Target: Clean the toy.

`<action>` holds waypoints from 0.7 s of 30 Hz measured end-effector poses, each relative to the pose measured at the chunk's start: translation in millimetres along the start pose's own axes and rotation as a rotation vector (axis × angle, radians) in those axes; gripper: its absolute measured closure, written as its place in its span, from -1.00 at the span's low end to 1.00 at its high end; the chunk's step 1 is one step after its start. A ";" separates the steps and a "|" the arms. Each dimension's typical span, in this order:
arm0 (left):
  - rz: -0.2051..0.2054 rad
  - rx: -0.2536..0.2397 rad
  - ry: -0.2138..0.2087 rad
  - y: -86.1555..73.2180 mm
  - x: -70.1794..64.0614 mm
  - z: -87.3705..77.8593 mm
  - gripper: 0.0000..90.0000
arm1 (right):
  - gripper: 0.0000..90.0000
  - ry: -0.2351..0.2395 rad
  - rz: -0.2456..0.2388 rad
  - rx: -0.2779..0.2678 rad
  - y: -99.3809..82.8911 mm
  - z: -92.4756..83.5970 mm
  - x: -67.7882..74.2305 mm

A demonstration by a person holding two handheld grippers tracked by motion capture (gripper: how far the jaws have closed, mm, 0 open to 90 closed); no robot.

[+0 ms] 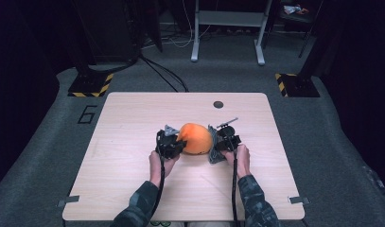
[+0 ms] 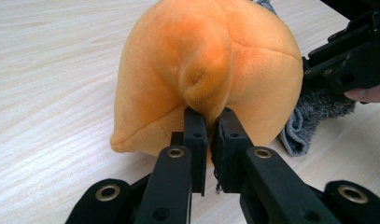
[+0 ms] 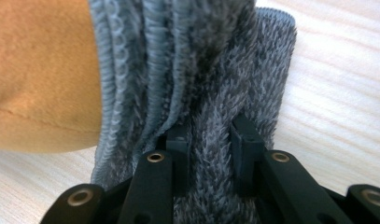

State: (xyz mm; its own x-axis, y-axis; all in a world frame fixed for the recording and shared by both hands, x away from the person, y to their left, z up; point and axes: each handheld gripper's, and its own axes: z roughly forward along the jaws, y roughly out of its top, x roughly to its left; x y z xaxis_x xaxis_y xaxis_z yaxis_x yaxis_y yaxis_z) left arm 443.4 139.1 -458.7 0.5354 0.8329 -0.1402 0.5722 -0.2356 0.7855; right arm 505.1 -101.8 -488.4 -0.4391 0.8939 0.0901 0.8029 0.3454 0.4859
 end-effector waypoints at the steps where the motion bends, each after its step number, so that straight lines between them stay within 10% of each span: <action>1: -0.001 -0.003 0.000 -0.1 0.5 0.1 0.88 | 0.62 -0.004 0.000 -0.003 0.6 -1.6 -0.3; 5: -0.011 -0.009 -0.002 -0.8 1.4 -0.3 0.87 | 0.62 -0.060 -0.012 -0.069 2.8 -27.0 -3.4; 11: -0.014 -0.015 0.001 -0.8 2.1 -0.1 0.86 | 0.63 -0.002 -0.064 -0.213 12.8 -74.6 21.8; 15: -0.012 -0.015 0.002 -0.9 2.0 -0.2 0.83 | 0.63 -0.008 -0.151 -0.163 21.5 -62.4 43.8; 21: 0.043 0.003 0.025 -1.2 4.4 -2.8 0.56 | 0.63 -0.027 -0.150 -0.167 29.9 -51.4 39.8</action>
State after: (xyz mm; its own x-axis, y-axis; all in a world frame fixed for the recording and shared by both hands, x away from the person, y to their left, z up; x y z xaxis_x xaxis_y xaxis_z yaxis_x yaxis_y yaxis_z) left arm 443.3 144.5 -458.6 0.5436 0.8344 -0.0912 0.5510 -0.2728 0.7887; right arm 490.9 -70.5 -425.6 -0.5355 0.8444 -0.0160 0.6507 0.4247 0.6295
